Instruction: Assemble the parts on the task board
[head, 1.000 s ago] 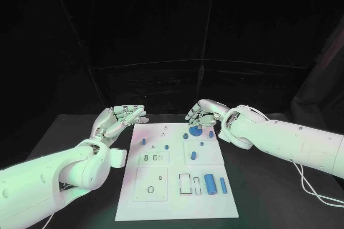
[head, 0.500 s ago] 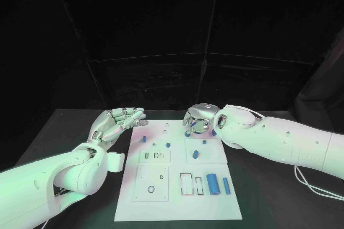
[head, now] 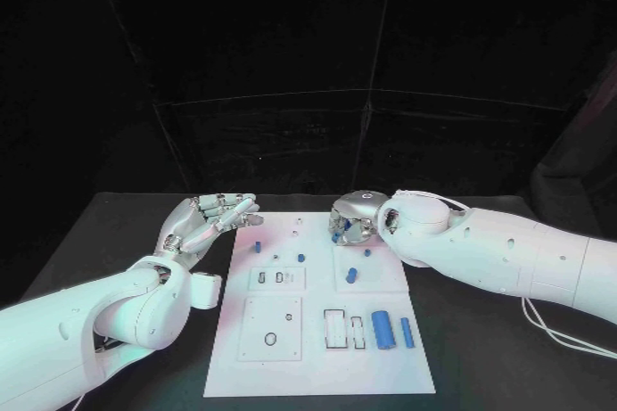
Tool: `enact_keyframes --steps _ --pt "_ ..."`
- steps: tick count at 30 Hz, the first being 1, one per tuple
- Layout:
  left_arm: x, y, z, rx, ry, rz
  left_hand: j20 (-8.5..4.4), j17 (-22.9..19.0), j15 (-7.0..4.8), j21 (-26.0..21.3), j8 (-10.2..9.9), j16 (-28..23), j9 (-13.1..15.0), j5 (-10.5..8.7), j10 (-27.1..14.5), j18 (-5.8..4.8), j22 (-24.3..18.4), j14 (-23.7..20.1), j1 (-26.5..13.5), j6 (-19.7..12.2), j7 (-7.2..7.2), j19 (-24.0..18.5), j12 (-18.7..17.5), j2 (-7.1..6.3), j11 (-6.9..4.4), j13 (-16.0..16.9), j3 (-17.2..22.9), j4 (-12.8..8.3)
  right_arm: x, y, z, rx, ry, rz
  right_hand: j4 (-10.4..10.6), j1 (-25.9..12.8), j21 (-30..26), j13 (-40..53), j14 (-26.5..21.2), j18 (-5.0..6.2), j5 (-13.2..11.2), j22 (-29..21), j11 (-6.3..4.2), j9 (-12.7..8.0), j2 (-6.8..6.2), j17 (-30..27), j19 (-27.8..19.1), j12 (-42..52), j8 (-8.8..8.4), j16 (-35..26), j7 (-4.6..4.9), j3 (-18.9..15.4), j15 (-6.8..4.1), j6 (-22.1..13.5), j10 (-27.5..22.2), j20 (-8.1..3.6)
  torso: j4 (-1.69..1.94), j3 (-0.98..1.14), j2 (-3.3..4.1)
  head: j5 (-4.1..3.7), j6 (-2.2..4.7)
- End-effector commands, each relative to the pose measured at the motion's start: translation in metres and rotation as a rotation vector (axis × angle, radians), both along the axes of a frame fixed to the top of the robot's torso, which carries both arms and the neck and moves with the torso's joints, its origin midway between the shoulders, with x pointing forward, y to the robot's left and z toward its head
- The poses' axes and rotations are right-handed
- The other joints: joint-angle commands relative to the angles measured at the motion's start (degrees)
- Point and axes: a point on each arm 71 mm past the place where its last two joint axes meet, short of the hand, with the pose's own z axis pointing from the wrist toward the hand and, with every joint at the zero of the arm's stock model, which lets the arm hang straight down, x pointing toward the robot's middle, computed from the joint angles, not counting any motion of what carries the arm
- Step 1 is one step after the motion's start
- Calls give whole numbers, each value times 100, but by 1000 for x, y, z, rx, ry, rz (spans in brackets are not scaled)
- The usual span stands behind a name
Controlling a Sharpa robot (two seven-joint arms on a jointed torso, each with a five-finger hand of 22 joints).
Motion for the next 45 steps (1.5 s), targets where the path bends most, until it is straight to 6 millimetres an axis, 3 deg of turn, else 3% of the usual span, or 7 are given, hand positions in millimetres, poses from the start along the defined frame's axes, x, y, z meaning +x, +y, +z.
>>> enact_keyframes --steps 1,13,19,27,31,38,45 --pt "0 -1 2 -1 -7 -18 9 6 10 -28 -31 -28 -10 16 27 85 -10 39 9 31 21 44 -39 50 18 -6 -15 -21 1 1 -1 -45 17 -12 8 -35 74 1 173 -113 -36 84 16 10 18 28 36 -13 18 47 33 70 34 32 -42 15 5 5 30 -6 2" --pt "2 -2 2 -1 -2 -23 11 5 16 -37 -51 -49 -13 16 21 82 -20 36 1 23 33 54 -62 54 28 -9 -32 -30 3 3 -3 -53 25 -9 -8 69 287 -3 132 -126 -200 290 35 5 175 110 -18 -9 9 195 63 582 54 128 -33 46 10 18 83 2 7" --pt "2 -2 1 -1 1 -25 12 5 18 -41 -57 -56 -13 16 18 82 -24 34 -2 20 36 56 -70 58 31 -10 -37 -32 5 3 -2 -44 13 -11 18 78 458 12 118 -148 -325 506 1 22 257 135 -9 20 50 260 27 935 35 293 99 40 13 22 107 -6 11" --pt "2 -1 1 0 5 -26 14 4 22 -49 -70 -70 -14 16 13 81 -31 32 1 14 40 59 -85 68 35 -12 -41 -41 1 6 10 91 -60 1 183 -132 654 37 105 -177 -441 751 -80 42 131 137 11 41 87 319 -55 1156 -18 515 332 -7 6 28 121 12 34" --pt "3 0 1 2 7 -25 16 3 24 -54 -78 -80 -15 15 9 80 -36 30 6 10 43 61 -95 72 38 -12 -45 -49 2 8 20 150 -100 -18 243 -188 675 33 104 -180 -470 772 -83 42 94 140 5 25 78 332 -62 1179 -22 531 340 -12 9 17 131 9 71" --pt "4 1 1 3 9 -26 18 2 27 -62 -90 -93 -16 15 4 80 -43 27 14 4 48 63 -109 77 42 -13 -50 -62 10 11 26 194 -149 -80 308 -239 710 29 103 -186 -447 812 -86 37 28 139 1 8 56 347 -64 1222 -24 532 343 -14 20 20 151 -1 105" --pt "5 0 1 2 10 -29 19 2 29 -66 -95 -98 -16 14 2 80 -47 26 15 1 50 64 -115 75 44 -13 -55 -68 20 27 26 197 -154 -91 326 -251 724 24 102 -189 -450 829 -83 34 -11 140 -2 -3 44 354 -65 1243 -23 528 330 -12 34 23 170 2 122"
